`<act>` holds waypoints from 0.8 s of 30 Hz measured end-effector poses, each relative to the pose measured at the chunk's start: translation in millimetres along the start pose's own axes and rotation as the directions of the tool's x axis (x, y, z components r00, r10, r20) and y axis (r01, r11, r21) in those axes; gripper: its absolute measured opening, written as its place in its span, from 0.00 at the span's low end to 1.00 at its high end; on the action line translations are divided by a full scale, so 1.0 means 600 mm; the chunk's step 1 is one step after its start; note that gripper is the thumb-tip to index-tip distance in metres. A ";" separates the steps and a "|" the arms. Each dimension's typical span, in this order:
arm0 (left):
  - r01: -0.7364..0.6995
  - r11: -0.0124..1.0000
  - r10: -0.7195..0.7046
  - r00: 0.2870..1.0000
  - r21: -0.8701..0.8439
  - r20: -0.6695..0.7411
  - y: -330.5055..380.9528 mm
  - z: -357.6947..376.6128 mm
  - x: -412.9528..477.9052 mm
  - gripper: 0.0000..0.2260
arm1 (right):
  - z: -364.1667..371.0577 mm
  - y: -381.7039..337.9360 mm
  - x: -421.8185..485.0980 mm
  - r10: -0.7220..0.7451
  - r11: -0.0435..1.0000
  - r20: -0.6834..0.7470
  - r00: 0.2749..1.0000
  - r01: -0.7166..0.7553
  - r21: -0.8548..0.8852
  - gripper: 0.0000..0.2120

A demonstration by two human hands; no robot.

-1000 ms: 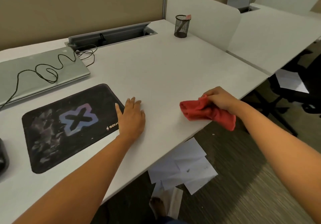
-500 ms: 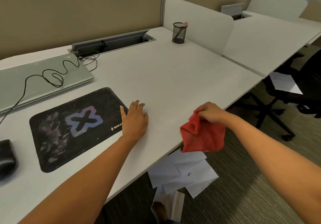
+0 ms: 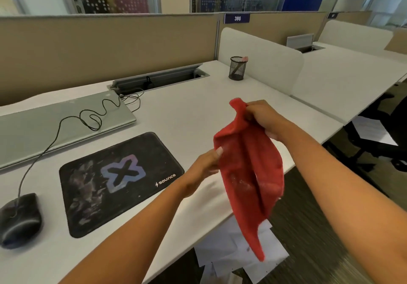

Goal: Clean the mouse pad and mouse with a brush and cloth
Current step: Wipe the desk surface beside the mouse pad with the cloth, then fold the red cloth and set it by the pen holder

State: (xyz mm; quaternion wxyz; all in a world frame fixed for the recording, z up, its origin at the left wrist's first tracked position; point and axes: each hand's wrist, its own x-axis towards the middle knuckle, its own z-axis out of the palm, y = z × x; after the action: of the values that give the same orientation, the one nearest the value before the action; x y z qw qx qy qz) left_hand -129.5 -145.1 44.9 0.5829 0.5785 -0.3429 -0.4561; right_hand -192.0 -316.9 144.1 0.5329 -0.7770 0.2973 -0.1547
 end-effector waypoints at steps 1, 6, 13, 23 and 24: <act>0.007 0.999 -0.007 1.000 -0.044 0.005 0.003 -0.003 0.001 0.26 | 0.006 -0.012 0.010 -0.006 0.998 -0.044 0.999 0.009 0.061 0.14; -0.025 0.990 0.008 0.993 -0.139 -0.122 0.013 -0.025 0.008 0.13 | 0.028 -0.056 0.050 -0.080 0.992 -0.070 0.994 0.087 0.095 0.15; 0.017 0.996 -0.052 0.912 -0.091 -0.406 0.026 -0.098 0.032 0.07 | 0.017 -0.078 0.083 -0.388 0.874 -0.027 0.921 0.359 -0.328 0.06; 0.116 0.990 -0.140 0.890 -0.081 -0.435 0.055 -0.164 0.054 0.05 | 0.042 -0.062 0.114 -0.413 0.867 0.020 0.910 0.400 -0.298 0.10; 0.114 0.990 -0.137 0.879 -0.078 -0.457 0.055 -0.168 0.057 0.05 | 0.041 -0.069 0.108 -0.378 0.897 0.139 0.915 0.399 -0.189 0.08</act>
State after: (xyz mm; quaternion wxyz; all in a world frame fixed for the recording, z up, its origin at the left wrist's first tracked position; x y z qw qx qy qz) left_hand -19.7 -143.3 63.3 0.6308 0.6767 -0.1454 -0.3507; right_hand -115.6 -328.7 167.9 0.4189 -0.8799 0.1241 -0.1868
